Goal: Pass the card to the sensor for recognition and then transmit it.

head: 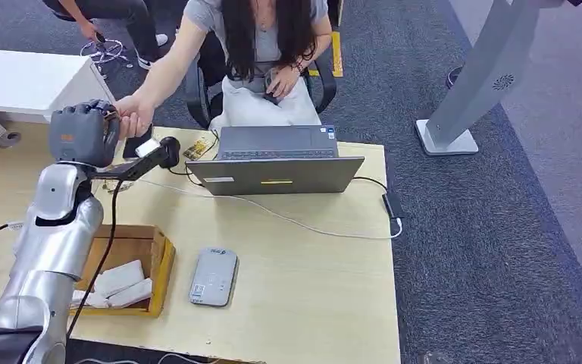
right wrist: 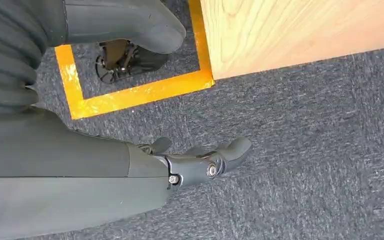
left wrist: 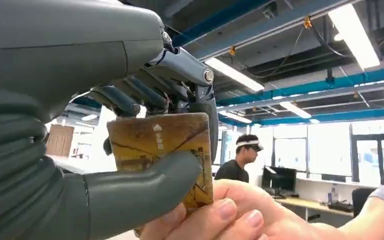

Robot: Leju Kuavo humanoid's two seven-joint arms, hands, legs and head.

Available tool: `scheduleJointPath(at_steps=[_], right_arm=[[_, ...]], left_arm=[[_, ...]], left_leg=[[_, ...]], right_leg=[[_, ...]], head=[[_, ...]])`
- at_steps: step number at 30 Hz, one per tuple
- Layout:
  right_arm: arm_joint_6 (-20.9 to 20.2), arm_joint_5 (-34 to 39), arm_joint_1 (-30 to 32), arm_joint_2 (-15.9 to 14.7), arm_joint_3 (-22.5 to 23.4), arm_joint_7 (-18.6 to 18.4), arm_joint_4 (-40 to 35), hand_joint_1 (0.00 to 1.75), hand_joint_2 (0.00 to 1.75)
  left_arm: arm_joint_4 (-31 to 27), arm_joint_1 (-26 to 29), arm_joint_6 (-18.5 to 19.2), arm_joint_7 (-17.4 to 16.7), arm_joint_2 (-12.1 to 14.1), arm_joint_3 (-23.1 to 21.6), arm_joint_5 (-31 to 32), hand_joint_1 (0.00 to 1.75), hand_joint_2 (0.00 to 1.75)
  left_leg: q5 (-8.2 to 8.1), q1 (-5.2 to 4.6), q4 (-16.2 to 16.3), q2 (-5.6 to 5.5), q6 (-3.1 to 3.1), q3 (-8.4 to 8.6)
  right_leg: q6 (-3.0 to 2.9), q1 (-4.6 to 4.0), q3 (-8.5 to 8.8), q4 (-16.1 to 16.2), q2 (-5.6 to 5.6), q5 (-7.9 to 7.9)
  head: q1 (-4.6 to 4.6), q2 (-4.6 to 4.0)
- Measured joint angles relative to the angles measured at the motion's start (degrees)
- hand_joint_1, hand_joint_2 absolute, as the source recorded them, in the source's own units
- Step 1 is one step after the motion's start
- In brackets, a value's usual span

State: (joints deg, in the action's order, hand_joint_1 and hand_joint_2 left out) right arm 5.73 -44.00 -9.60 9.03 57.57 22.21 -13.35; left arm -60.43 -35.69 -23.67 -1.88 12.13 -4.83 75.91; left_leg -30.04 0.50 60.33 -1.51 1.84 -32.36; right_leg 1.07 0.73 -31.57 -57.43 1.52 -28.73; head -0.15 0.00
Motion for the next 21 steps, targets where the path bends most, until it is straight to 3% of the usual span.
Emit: scheduleJointPath(at_steps=[6,11,14,19,21], right_arm=[[0.0,0.24,0.0,0.0,-0.02,0.0,0.0,0.0,1.75],[0.11,1.49,0.1,0.0,-0.04,0.37,0.0,0.0,1.75],[0.2,2.65,0.56,0.0,-0.02,1.12,0.0,0.0,1.75],[0.24,4.43,2.07,-0.02,0.79,2.88,0.0,0.0,1.75],[0.26,4.63,2.39,-0.04,1.12,3.15,0.0,0.0,1.75]], left_arm=[[0.37,0.13,-0.74,0.33,0.0,0.0,-0.06,0.0,1.75],[-2.69,3.62,-3.35,2.93,-0.07,0.0,-2.78,0.0,1.75],[-10.42,10.05,-6.39,6.0,-0.35,0.0,-6.2,0.0,1.75],[-29.43,28.09,-14.63,11.52,-0.7,0.0,-8.37,0.0,1.75],[-34.43,32.89,-15.48,13.58,-0.9,0.0,-8.88,0.0,1.75]], left_leg=[[0.0,0.0,0.0,-0.02,0.0,-0.06],[0.0,0.0,0.0,0.02,0.0,-0.05],[-0.06,0.0,-0.01,0.11,0.04,-0.06],[-0.34,-0.02,-0.01,0.39,0.14,-0.02],[-0.35,-0.01,-0.01,0.28,0.15,-0.11]], right_leg=[[0.0,0.0,-0.04,0.0,0.0,0.0],[0.0,0.0,-0.04,0.0,0.01,0.0],[0.0,0.01,-0.02,0.01,0.11,-0.01],[0.13,0.03,-0.1,0.09,0.41,-0.18],[0.16,0.02,-0.1,0.13,0.31,-0.21]], head=[[0.0,0.0],[0.0,0.0],[0.04,0.0],[0.02,0.0],[0.02,0.0]])
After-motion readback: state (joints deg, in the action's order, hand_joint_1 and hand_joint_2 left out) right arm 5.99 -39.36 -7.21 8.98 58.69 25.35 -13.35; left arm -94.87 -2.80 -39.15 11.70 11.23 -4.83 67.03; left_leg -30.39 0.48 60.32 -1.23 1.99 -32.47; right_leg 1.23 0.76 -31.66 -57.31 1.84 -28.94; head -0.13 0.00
